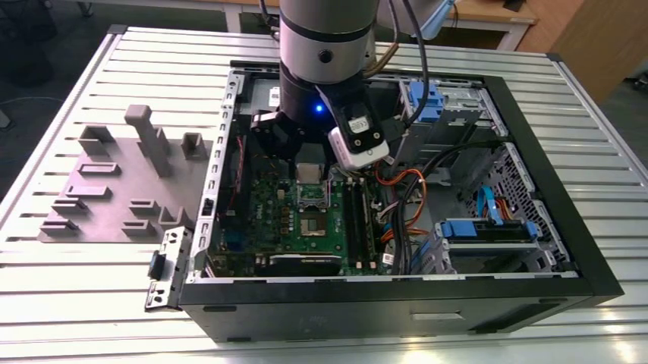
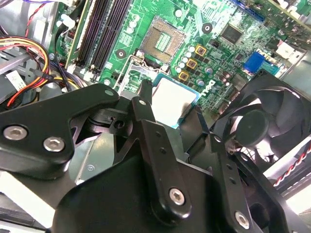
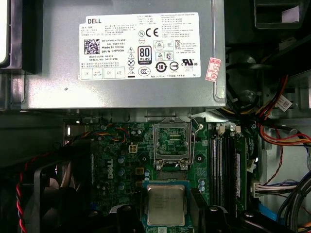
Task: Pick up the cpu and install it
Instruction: 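Place the cpu into insertion slot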
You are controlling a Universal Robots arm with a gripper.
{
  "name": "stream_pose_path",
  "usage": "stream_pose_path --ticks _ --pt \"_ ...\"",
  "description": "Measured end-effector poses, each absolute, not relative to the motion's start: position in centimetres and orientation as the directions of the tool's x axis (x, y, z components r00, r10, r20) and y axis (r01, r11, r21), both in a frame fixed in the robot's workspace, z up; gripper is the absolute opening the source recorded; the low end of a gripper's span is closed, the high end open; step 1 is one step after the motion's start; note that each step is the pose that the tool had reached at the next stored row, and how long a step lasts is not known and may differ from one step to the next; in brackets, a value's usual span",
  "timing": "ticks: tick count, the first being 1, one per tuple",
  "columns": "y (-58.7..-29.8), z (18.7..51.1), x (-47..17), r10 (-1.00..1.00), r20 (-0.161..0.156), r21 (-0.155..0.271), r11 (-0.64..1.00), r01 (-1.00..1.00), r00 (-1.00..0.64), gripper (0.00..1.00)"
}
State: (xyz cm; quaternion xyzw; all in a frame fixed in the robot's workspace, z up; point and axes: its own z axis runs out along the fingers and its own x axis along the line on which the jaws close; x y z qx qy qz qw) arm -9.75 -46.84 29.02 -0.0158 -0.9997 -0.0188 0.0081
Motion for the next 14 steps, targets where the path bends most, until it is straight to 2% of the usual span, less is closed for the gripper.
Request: stream_pose_path --ticks 8,10,14 --pt "-46.8 29.0 -9.8 0.031 0.017 0.038 0.999 0.032 -0.999 0.47" --pt "-46.8 27.8 -9.8 0.031 0.017 0.037 0.999 0.032 -0.999 0.47" --pt "-46.8 27.7 -9.8 0.031 0.017 0.037 0.999 0.032 -0.999 0.47"
